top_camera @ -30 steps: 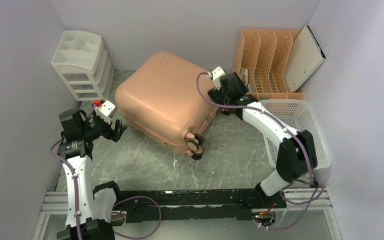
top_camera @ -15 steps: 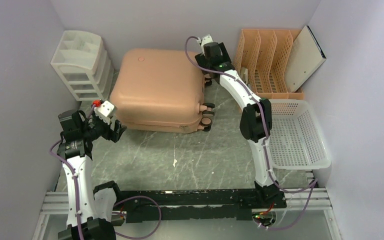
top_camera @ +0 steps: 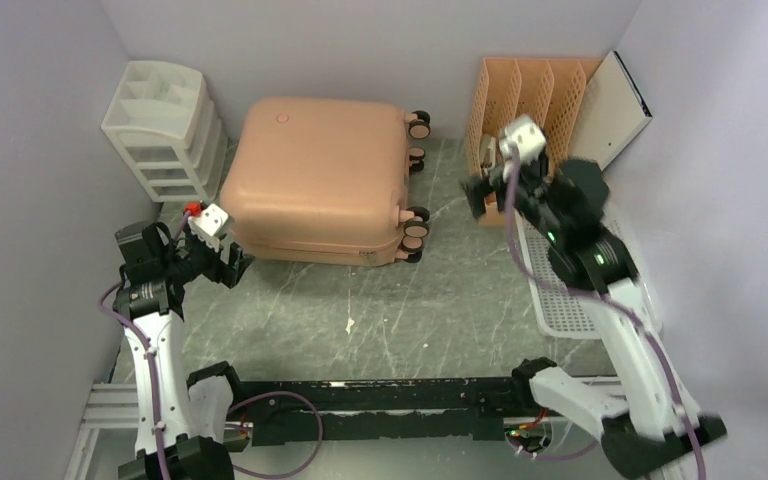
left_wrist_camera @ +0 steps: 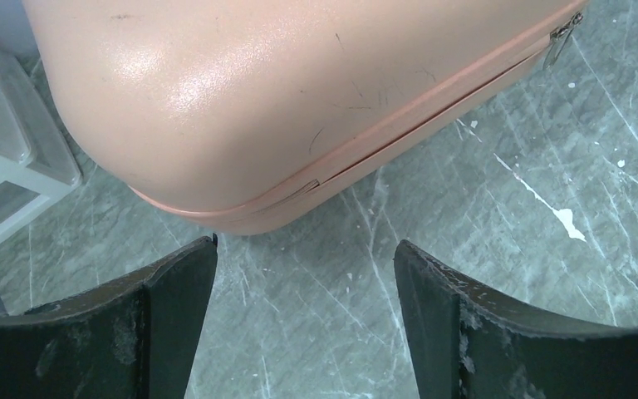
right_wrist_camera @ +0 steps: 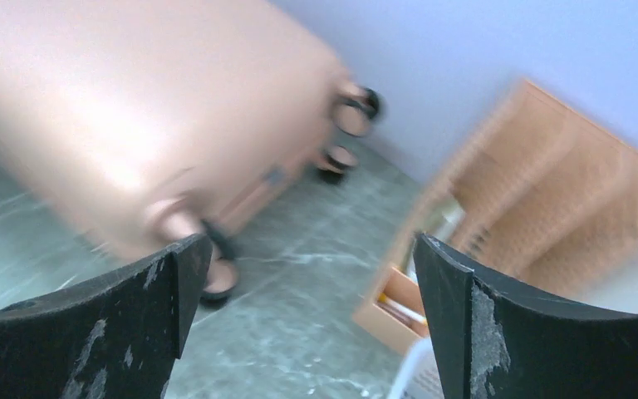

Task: Open, take out, and arrange the luggage
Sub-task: Adjust the luggage at the center of the board.

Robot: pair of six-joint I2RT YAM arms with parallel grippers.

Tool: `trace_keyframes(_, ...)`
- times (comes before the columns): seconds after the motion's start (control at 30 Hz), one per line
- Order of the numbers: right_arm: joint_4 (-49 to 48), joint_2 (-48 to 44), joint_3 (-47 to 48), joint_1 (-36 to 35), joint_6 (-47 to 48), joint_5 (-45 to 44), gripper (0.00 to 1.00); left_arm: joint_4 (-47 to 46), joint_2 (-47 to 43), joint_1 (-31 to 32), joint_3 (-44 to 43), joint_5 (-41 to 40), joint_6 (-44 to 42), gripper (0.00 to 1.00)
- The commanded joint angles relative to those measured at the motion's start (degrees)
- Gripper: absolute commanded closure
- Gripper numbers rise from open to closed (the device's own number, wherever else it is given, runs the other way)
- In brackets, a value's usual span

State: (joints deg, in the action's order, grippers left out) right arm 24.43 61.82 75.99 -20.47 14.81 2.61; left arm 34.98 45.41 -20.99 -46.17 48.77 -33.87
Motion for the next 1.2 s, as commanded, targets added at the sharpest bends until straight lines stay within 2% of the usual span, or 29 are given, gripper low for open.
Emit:
trace_keyframes(0.0,11.9,-7.5,-10.9,-0.6,9.3,34.2,0.02,-0.1,-0.9,-0.4,-0.7,2.3,-0.8,0.16)
trace_keyframes(0.07,13.5,-9.9,-15.0,-0.7,11.3,42.3,0.03,0.2,-0.6,-0.4,-0.8,2.4,-0.9,0.13)
trace_keyframes(0.13,12.2,-9.8,-18.7,-0.7,11.4,46.9,0.03,0.0,-0.6,-0.5,-0.7,2.3,-0.7,0.04)
trace_keyframes(0.17,10.4,-9.7,-20.7,-0.8,10.7,48.6,0.03,-0.3,-0.5,-0.5,-0.5,1.9,-0.4,0.03)
trace_keyframes(0.27,3.0,-8.9,-25.4,-2.0,8.5,49.6,0.04,-0.9,-0.4,-0.7,-0.4,1.0,0.2,0.03)
trace_keyframes(0.33,-1.7,-8.2,-27.7,-3.3,6.5,48.9,0.0,-1.1,-0.4,-0.8,-0.4,0.8,0.4,0.03)
trace_keyframes(0.43,-8.4,-6.2,-30.3,-8.3,3.3,42.6,0.0,-1.1,-0.3,-1.1,-0.4,0.9,0.5,0.03)
trace_keyframes(0.67,-26.6,-0.4,-37.9,-25.5,0.1,22.3,0.0,-1.1,-0.2,-1.6,-0.3,1.3,0.2,0.03)
trace_keyframes(0.8,-31.0,5.9,-36.5,-26.5,-1.1,11.5,0.01,-0.9,-0.3,-1.7,-0.2,1.6,-0.3,0.03)
trace_keyframes(1.03,-40.2,14.6,-34.1,-26.5,-5.7,2.3,0.07,-1.0,-0.6,-1.9,-0.1,1.8,-0.3,0.03)
trace_keyframes(1.17,-42.9,17.5,-32.9,-25.1,-4.7,-2.1,0.09,-1.0,-0.7,-2.1,0.0,1.9,-0.4,0.03)
